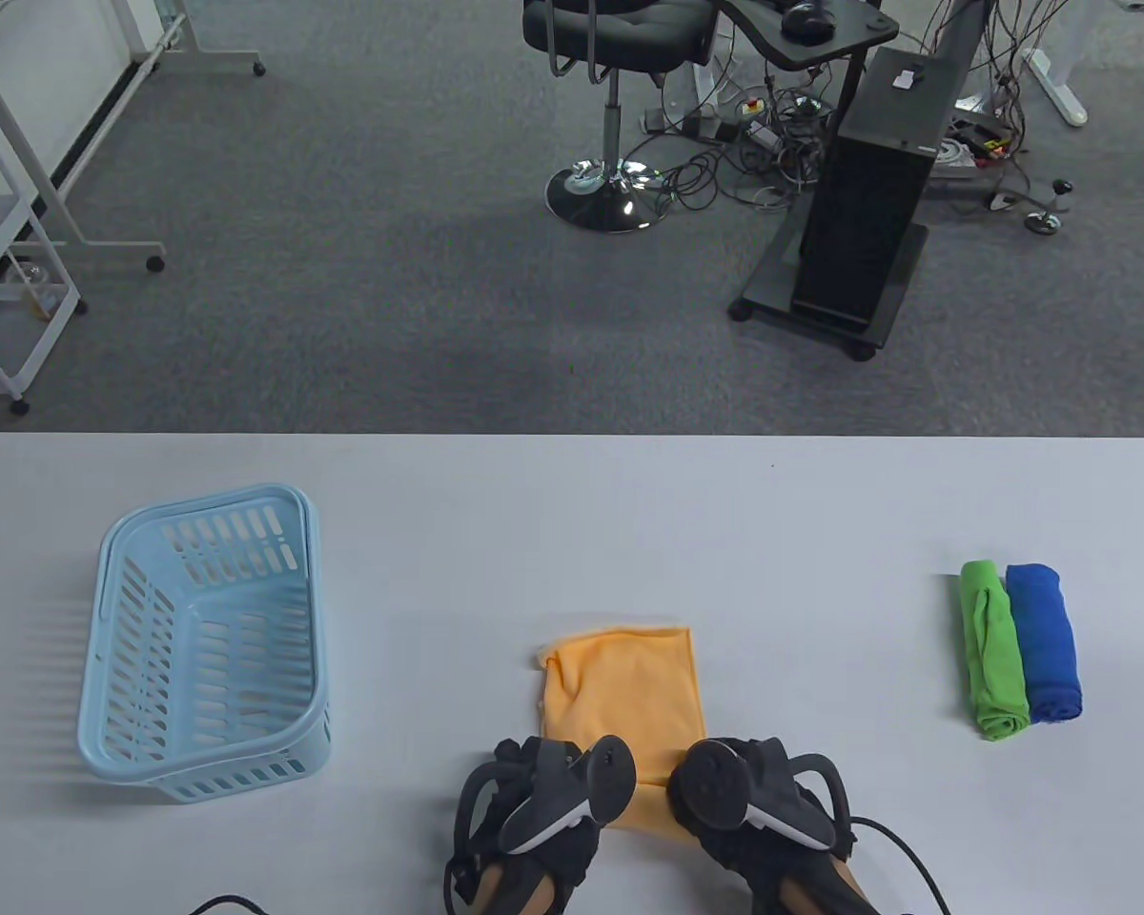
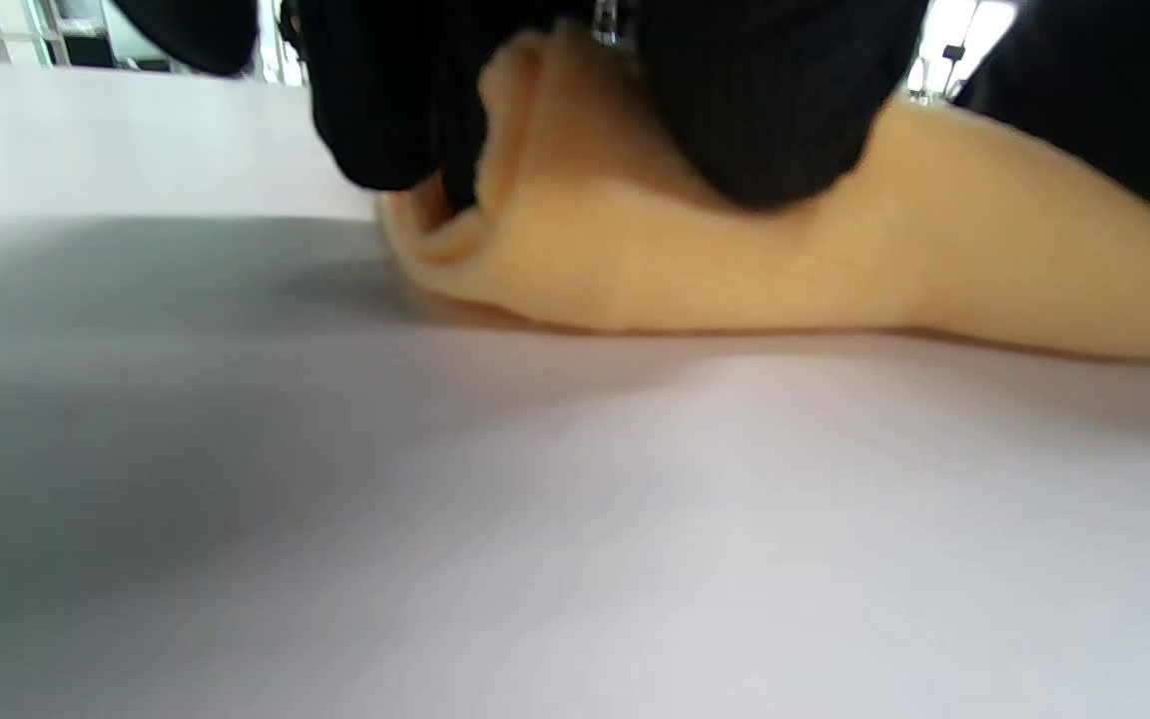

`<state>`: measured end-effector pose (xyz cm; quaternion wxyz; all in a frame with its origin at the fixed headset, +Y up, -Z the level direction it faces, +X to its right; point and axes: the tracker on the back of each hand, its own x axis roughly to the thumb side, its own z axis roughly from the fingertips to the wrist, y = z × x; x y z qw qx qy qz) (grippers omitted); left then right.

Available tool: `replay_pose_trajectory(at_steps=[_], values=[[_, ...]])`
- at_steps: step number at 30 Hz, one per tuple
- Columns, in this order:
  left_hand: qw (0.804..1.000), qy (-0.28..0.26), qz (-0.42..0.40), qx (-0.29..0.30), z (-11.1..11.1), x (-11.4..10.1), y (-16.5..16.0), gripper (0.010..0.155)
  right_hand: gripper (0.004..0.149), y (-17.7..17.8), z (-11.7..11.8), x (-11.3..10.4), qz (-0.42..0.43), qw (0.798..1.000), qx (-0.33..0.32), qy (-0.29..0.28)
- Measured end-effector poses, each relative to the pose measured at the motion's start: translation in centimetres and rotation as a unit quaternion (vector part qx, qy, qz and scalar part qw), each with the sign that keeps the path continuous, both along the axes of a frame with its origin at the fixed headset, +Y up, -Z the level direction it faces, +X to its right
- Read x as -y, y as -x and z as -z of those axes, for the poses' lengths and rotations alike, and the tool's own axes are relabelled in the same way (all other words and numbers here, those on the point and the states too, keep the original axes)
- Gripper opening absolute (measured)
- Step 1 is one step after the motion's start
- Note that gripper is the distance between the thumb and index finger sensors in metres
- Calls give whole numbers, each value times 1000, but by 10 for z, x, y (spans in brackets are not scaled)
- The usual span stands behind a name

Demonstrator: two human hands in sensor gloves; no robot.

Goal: Roll rectangular towel into towel roll

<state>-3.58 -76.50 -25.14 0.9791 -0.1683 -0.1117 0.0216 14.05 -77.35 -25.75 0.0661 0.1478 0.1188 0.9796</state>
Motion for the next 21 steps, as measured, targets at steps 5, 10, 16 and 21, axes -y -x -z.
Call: replay_pose_trajectory(at_steps=[5,10,16,21], values=[[999,32,21,17,-5,1,-4,73,70,-4,2,10,-33,998,-7,57],[998,26,54,24,-5,5,-8,70,69,3,-1,10,-50,998,-8,44],[1000,0,22,19,-2,5,-3,59,58,0,1,5,-14,1000,-3,13],[1000,-2,-30,3,-1,0,8,56,54,-4,1,-4,7,1000,-6,27]])
